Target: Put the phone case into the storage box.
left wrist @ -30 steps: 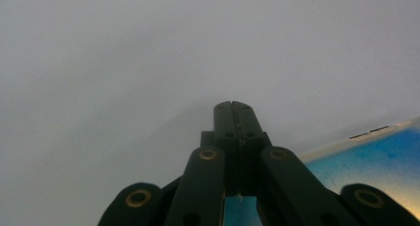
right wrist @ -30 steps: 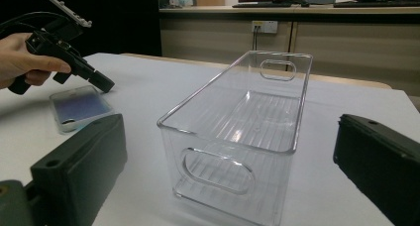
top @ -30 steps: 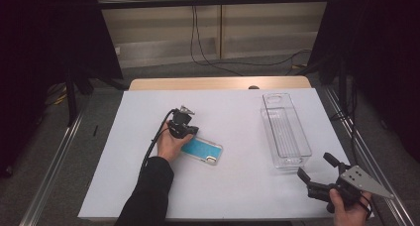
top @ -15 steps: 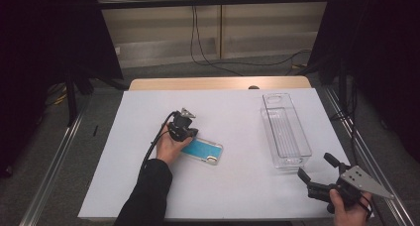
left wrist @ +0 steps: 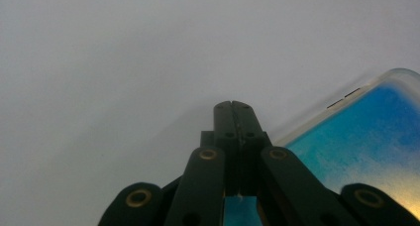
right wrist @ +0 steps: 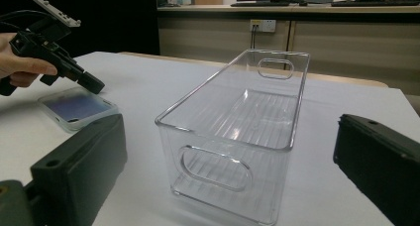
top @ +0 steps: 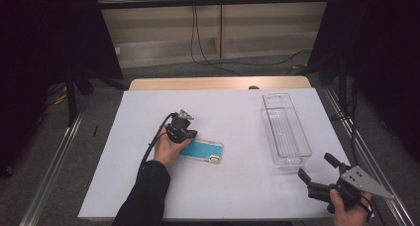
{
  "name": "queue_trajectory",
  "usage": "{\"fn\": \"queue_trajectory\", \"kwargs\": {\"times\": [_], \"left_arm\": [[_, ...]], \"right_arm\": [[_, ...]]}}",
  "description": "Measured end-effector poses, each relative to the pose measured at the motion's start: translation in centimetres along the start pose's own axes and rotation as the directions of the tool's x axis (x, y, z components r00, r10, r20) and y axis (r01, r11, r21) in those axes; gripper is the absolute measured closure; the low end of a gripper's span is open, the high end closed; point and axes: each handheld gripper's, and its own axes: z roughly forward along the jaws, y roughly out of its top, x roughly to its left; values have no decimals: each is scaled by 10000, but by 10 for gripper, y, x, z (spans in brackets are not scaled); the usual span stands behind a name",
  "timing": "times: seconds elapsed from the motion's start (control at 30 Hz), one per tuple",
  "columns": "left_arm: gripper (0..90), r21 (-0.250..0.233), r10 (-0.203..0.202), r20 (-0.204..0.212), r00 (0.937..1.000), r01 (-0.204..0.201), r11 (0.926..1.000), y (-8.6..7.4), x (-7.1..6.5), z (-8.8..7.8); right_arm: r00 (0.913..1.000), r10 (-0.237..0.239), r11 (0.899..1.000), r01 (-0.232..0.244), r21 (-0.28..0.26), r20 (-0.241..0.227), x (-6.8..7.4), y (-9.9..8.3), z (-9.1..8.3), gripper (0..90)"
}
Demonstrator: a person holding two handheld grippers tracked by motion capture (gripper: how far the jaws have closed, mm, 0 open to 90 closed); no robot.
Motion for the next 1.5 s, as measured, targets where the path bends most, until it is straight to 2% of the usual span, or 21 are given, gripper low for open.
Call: {"fn": "queue_trajectory", "kwargs": {"times": [0.1,0.23,0.97,1.27,1.5], "left_arm": [[900,-55,-151,100,9998,152,9999,-2,1,-1],[900,53,46,61,10000,-46,10000,-1,0,-2],[900,38,261,125,9996,-261,9997,-9,-6,-9],[900,-94,25,246,9997,-23,10000,-15,-9,-12],[900,-106,145,262,9996,-142,9998,-18,-12,-14]], "right_arm": [[10000,-8,10000,8,-12,13,0,0,0,0],[10000,-37,10000,37,-18,25,0,0,0,0],[10000,-31,10000,31,-17,44,0,0,0,0],[10000,-31,10000,31,4,-8,0,0,1,0],[10000,-27,10000,27,-1,22,0,0,0,0]]}}
